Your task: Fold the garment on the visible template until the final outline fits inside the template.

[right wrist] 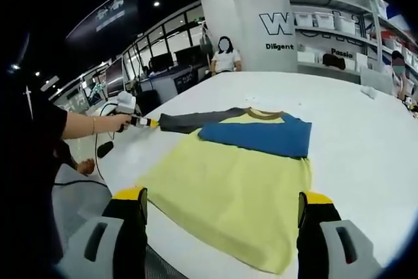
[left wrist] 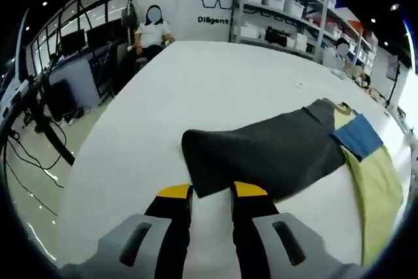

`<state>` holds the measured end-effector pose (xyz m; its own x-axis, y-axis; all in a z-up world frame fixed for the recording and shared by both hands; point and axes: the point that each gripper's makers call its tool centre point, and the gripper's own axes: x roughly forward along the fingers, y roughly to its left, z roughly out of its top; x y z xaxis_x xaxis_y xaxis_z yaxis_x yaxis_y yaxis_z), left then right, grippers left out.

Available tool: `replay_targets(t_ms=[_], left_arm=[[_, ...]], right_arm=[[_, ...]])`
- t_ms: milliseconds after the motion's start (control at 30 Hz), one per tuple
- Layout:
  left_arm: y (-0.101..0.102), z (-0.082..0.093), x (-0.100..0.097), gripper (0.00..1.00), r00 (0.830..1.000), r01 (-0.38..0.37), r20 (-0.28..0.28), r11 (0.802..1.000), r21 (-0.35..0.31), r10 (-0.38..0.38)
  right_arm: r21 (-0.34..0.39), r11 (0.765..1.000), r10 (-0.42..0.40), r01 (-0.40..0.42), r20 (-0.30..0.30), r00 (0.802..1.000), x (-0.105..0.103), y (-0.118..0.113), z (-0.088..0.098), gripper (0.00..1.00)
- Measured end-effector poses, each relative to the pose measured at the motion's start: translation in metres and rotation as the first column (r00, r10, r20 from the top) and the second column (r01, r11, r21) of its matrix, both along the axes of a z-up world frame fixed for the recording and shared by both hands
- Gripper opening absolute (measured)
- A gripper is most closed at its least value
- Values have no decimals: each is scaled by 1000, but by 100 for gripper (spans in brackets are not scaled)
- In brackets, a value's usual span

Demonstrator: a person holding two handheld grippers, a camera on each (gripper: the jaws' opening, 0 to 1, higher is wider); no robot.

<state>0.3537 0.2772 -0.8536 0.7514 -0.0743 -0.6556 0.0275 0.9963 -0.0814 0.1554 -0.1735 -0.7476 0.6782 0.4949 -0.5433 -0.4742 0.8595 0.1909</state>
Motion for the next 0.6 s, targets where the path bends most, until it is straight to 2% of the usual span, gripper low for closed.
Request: replay_targets(t_ms=[133, 600], left_arm=[[1, 0, 1, 18, 1000, -9, 2, 1000, -1, 9], [7, 0, -1, 5, 999, -54, 7, 996, 78, 53]], right_arm=[[-1, 1000, 0, 0, -1, 1000, 0, -1, 0, 99], [-13, 1000, -6, 6, -10, 1000, -2, -4, -3, 99]])
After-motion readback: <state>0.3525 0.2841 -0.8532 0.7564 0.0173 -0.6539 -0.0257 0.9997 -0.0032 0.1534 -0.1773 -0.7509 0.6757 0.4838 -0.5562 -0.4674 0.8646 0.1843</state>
